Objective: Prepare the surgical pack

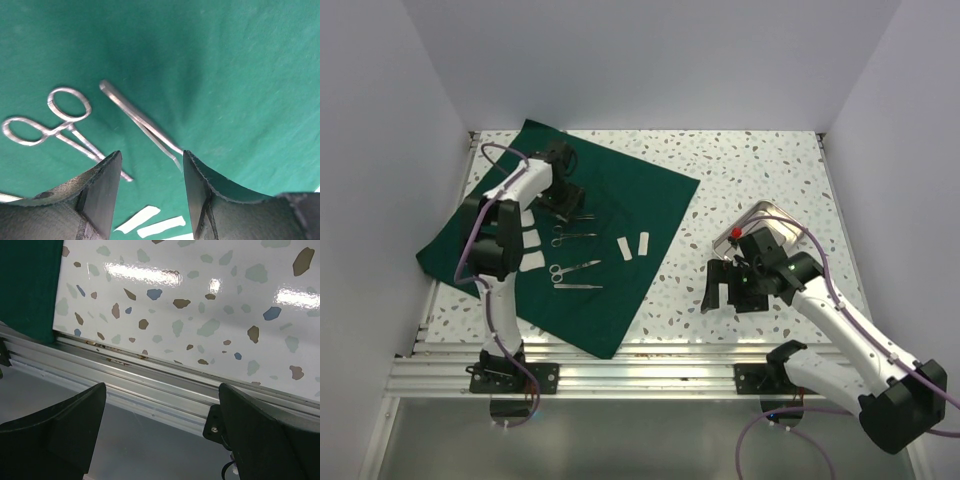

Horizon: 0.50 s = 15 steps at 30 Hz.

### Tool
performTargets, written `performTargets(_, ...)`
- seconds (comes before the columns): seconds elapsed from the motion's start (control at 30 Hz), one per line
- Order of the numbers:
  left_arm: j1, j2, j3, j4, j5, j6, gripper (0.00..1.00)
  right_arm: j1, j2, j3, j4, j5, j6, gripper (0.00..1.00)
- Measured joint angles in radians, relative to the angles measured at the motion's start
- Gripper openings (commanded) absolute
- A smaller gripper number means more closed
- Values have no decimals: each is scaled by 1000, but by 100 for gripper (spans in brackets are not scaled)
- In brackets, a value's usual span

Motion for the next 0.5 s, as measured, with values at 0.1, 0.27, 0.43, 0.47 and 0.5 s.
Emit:
performTargets(0.1, 1, 33, 29, 0, 3, -18, 54, 0, 1, 0, 3, -3, -5, 99)
performTargets(0.27, 3, 80, 79, -24, 13, -40, 49, 0, 12, 0, 8, -5, -12, 99)
performTargets(0.43, 5, 100, 105, -42, 17, -58, 39, 0, 26, 0, 11, -5, -18, 99)
performTargets(0.47, 5, 101, 109, -48, 18, -60, 38, 0, 28, 0, 11, -5, -19, 99)
performTargets(0.5, 6, 104, 114, -53, 19, -62, 38, 0, 31, 0, 12, -5, -22, 99)
